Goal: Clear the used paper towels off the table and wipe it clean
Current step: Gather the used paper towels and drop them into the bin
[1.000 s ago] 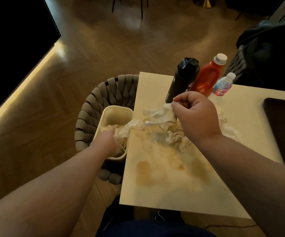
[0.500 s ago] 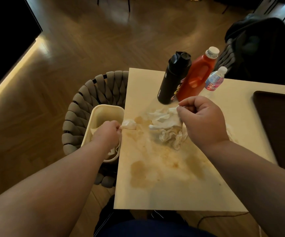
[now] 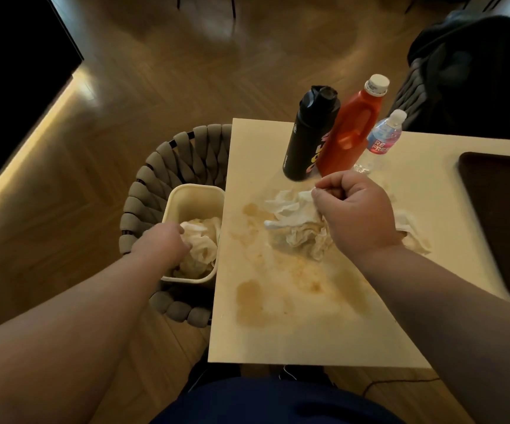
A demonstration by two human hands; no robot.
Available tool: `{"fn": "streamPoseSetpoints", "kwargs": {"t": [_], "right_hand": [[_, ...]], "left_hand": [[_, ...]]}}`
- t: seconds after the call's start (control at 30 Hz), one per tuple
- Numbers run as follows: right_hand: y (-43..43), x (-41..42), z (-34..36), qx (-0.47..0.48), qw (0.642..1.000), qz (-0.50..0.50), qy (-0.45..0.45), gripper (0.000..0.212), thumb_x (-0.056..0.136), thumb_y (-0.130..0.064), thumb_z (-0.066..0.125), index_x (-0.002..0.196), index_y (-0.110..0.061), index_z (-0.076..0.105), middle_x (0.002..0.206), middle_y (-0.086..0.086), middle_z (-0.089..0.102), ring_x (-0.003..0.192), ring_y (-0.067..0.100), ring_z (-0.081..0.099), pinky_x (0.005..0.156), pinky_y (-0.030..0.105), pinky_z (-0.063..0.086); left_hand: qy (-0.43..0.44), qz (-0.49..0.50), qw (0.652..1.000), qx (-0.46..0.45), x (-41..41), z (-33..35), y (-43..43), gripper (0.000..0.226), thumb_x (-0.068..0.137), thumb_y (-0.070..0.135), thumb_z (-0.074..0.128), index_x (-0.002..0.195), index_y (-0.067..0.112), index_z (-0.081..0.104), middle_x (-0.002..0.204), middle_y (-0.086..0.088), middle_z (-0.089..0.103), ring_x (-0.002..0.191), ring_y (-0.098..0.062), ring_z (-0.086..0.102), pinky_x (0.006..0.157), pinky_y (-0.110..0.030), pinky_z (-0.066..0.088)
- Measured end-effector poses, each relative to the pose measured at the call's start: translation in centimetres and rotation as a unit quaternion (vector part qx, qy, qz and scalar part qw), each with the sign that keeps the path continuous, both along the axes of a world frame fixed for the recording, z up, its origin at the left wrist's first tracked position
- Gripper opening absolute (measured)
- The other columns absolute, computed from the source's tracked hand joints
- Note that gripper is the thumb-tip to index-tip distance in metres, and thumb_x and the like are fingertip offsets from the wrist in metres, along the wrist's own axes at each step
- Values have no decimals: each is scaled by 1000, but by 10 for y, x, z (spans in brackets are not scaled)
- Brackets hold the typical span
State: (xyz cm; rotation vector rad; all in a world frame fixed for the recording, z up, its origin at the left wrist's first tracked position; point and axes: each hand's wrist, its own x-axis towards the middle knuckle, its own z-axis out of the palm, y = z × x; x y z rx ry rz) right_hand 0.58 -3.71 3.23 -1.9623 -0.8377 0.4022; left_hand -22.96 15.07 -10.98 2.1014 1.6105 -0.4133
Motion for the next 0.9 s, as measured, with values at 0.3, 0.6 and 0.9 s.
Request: {"fn": "streamPoseSetpoints", "kwargs": {"t": [0.3, 0.6, 0.9], "right_hand": [[0, 5, -1, -15, 1000, 2, -3, 6, 93, -24, 70, 97, -24, 75, 81, -11, 69, 79, 4, 64, 66, 11, 48], [-11, 7, 3, 3, 999, -6, 39, 11, 93, -25, 72, 104, -24, 71, 82, -9, 70, 80, 4, 66, 66, 11, 53], [-27, 21, 1, 1, 999, -5, 43, 13, 92, -26, 71, 105, -23, 73, 84, -6, 71, 80, 7, 66, 66, 15, 52]], "left_hand": [[-377, -145, 914, 45, 72, 104, -56, 57, 83, 50, 77, 135, 38, 56, 103, 21, 60, 96, -2, 59, 82, -26, 58], [-328, -222, 916, 64, 111, 137, -87, 44, 91, 46, 71, 133, 34, 62, 102, 18, 64, 91, -3, 61, 83, -28, 58], [-365, -149, 914, 96, 93, 144, -73, 17, 97, 32, 66, 112, 25, 73, 92, 14, 68, 85, -3, 65, 82, -31, 60]]}}
